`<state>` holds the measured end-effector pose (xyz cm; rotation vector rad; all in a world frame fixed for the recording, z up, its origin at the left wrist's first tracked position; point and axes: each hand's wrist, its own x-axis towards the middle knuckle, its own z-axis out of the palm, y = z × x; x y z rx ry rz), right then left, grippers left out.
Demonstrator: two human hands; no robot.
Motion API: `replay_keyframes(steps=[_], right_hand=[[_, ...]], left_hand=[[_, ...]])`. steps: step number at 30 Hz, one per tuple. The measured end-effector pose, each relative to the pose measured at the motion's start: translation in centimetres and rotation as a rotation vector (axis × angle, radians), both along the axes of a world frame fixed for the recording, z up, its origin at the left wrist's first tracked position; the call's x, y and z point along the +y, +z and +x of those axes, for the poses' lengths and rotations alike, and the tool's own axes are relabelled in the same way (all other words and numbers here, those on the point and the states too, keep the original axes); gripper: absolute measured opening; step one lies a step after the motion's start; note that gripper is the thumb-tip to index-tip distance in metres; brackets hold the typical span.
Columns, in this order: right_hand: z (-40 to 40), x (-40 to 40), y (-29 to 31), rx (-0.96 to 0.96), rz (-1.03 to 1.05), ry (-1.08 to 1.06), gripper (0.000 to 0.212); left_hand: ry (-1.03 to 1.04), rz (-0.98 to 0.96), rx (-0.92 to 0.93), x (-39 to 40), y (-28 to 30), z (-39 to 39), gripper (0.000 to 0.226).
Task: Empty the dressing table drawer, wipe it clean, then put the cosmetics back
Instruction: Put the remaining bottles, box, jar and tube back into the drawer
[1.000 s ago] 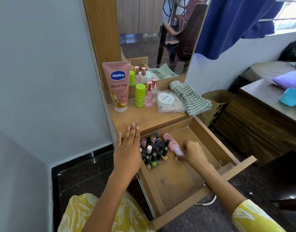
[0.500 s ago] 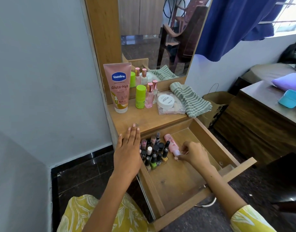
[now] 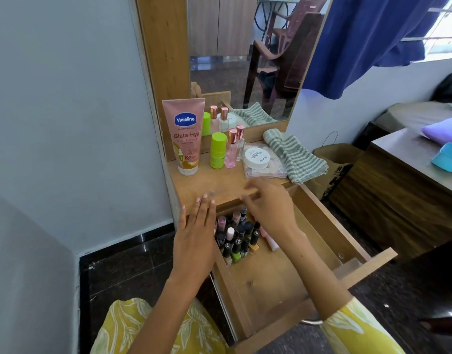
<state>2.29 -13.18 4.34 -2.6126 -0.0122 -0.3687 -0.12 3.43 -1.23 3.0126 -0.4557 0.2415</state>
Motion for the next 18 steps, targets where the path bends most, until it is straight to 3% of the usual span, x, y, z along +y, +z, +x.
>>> replay_keyframes(steps=[3,8,18], right_hand=[[3.5,2.6,1.2,-0.105,-0.082,0.153,0.035],[8.0,4.7,1.7,-0.120,-0.278,0.128,0.067],[9.0,4.7,1.7,-0.264,-0.341,0.061,0.032]], left_hand=[[0.010,-0.005,0.000,0.4,-0.1,-0.6,0.064],[0.009,-0.005,0.049,0.5,0.2,-0.7,0.061],[0.004,-0.027,0.093,0.5,0.4,-0.6,0.062]])
